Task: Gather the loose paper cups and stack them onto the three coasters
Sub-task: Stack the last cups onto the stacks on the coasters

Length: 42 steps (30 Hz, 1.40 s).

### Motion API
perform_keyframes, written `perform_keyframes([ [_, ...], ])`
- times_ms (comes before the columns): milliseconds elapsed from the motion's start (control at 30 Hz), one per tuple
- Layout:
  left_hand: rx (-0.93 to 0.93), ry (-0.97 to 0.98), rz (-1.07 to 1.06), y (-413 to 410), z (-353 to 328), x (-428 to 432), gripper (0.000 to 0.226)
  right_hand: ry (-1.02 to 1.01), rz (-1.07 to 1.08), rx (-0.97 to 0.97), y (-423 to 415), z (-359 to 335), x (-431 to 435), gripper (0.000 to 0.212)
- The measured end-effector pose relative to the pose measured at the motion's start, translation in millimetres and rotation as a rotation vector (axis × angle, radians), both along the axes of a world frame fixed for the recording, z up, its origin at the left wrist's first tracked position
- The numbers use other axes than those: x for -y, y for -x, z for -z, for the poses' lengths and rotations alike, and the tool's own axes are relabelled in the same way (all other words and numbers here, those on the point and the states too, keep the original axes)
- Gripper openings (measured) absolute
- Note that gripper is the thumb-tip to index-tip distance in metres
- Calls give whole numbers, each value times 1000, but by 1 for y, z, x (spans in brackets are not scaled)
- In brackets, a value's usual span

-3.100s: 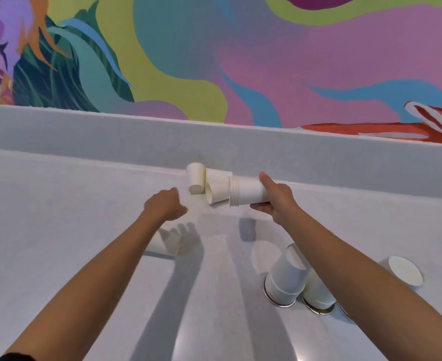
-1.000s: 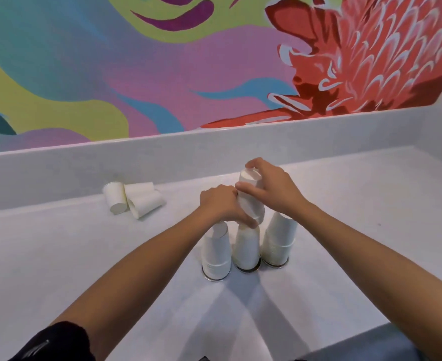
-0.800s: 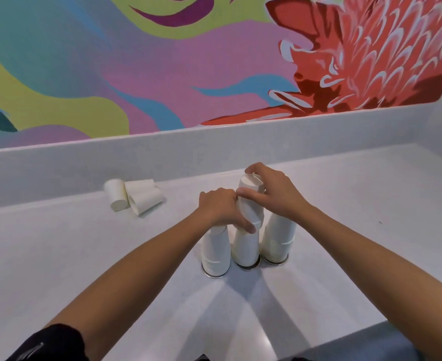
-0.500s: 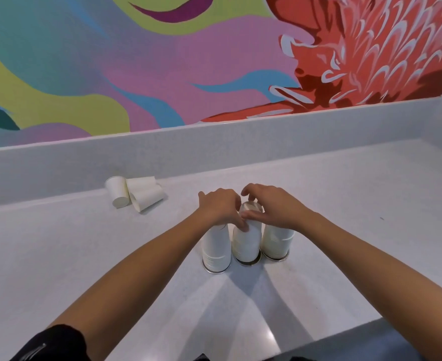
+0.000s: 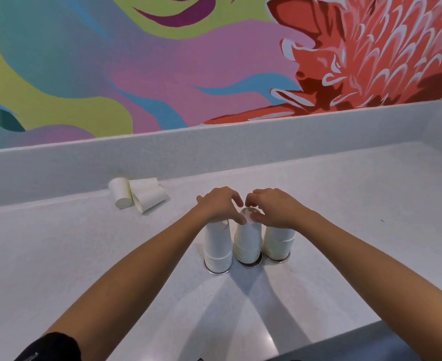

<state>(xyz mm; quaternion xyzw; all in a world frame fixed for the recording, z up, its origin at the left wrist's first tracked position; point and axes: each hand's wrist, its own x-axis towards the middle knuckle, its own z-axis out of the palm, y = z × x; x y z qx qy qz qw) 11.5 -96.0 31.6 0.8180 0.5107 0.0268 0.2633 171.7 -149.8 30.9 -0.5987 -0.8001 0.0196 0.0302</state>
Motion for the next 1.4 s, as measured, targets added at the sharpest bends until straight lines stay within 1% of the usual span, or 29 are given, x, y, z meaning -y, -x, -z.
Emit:
perform_keyframes([
  [100,144,108,-55,16,-9,-10,46,-2,14,-45,0,-2,-10,30],
  [233,214,123,-199,56,-8,-29,44,-22,11,-96,12,-6,-34,27],
  [367,314,163,-390,106,12,-48,39,-23,17,-190,31,-7,-63,24],
  [533,507,126,-730,156,43,-76,30,96,17,-219,67,6,-105,23],
  [667,581,182,-925,180,61,-107,11,204,-6,-211,96,20,-139,24],
  [733,585,213,-1001,184,70,-121,14,249,-16,-209,108,26,-154,26],
  [833,568,262,-1085,184,85,-138,40,305,-20,-220,120,33,-174,27],
  [867,569,285,-1105,183,89,-142,43,321,-19,-223,124,36,-181,27],
  [967,553,320,-1138,181,101,-149,28,359,-11,-225,131,44,-194,27],
  [1067,536,287,-1111,180,110,-152,18,395,5,-212,134,51,-203,27],
  [1167,638,278,-1081,175,109,-152,21,393,53,-243,136,58,-209,32],
  [1233,802,358,-1049,167,103,-150,23,372,111,-351,138,59,-210,42],
  [1300,972,519,-991,158,92,-146,18,372,195,-538,142,59,-211,54],
  [1333,1027,594,-950,154,87,-144,14,385,241,-640,143,57,-211,57],
  [1400,1093,685,-879,148,78,-141,8,415,326,-824,147,54,-211,57],
])
